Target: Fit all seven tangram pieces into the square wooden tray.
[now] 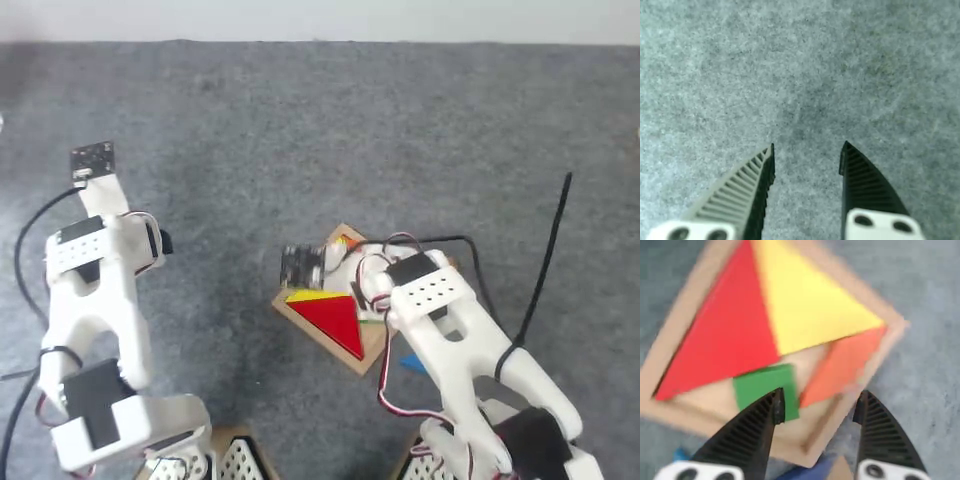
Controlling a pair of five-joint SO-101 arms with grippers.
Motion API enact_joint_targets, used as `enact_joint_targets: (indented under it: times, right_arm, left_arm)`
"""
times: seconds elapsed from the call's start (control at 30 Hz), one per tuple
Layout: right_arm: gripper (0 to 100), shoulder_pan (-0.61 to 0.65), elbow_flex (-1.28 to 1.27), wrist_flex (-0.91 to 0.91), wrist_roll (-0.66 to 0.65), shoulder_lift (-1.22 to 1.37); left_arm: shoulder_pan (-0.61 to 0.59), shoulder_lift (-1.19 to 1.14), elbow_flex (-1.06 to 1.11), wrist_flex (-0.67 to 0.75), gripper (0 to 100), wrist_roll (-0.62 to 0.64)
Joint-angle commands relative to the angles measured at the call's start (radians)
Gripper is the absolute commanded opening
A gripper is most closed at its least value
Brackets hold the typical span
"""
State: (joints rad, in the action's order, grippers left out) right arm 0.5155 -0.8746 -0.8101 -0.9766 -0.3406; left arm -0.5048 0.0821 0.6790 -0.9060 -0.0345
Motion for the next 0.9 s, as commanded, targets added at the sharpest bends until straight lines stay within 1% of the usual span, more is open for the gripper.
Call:
enact_joint_targets:
  times: [0.0, 0.1, 0.23, 0.7, 0.87]
  right_arm:
    - [21.3, -0.008, 0.057, 0.087, 0.155, 0.002]
    - [21.3, -0.008, 0.058, 0.125, 0.184, 0.07]
    - [21.3, -0.001, 0.06, 0.125, 0.17, 0.153]
    - [21.3, 0.093, 0.049, 0.111, 0.163, 0.157]
    - [21.2, 0.125, 0.043, 0.065, 0.163, 0.15]
  left_arm:
    - [-0.006, 0.041, -0.005, -0.002, 21, 0.009]
    - [-0.008, 0.041, -0.005, -0.002, 21, 0.009]
    - [-0.008, 0.041, -0.005, -0.002, 21, 0.009]
    - [-0.008, 0.041, -0.005, -0.002, 21, 0.008]
    - [-0.008, 0.041, -0.005, -0.002, 21, 0.008]
